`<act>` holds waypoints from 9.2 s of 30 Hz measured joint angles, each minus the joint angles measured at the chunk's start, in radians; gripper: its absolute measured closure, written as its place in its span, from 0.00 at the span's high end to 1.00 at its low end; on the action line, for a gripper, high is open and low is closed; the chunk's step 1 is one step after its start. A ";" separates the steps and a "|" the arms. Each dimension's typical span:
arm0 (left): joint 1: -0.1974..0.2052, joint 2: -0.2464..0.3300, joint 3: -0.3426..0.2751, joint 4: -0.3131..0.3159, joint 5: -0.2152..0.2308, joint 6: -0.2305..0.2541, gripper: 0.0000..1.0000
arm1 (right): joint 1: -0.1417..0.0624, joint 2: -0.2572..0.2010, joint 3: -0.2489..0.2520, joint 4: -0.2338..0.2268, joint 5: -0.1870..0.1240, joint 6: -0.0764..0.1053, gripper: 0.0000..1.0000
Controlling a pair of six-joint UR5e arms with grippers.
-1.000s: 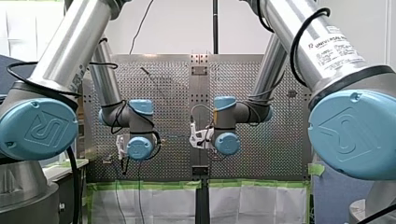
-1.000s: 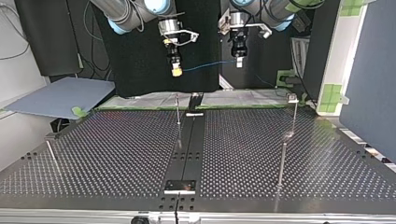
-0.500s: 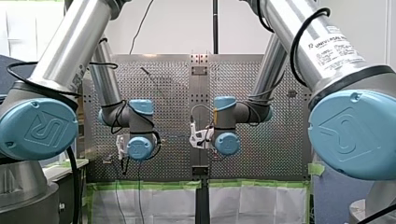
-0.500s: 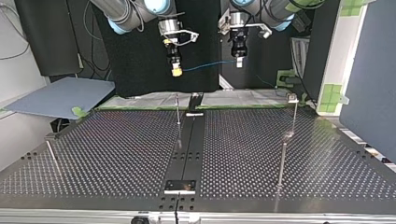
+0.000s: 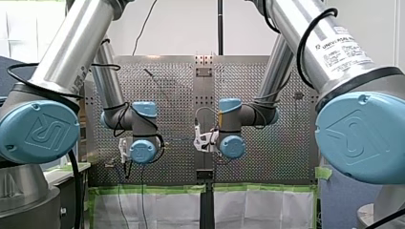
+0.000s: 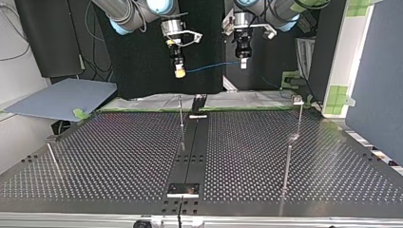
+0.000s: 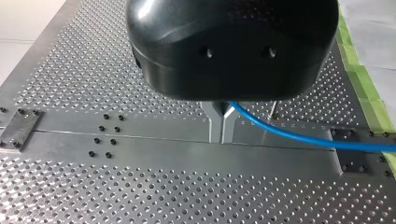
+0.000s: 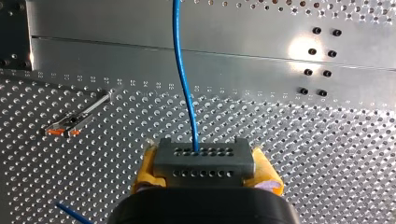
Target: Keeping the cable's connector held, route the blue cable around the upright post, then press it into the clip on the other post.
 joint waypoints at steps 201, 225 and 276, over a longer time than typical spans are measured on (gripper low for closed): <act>0.597 0.271 0.696 -0.802 0.508 -0.216 0.00 | -0.049 0.055 -0.863 0.575 -0.368 0.182 0.00; 0.584 0.194 0.696 -0.776 0.532 -0.295 0.04 | -0.039 0.193 -0.867 0.581 -0.357 0.154 0.00; 0.582 0.123 0.696 -0.856 0.532 -0.367 0.99 | -0.017 0.364 -0.757 0.594 -0.273 0.091 0.00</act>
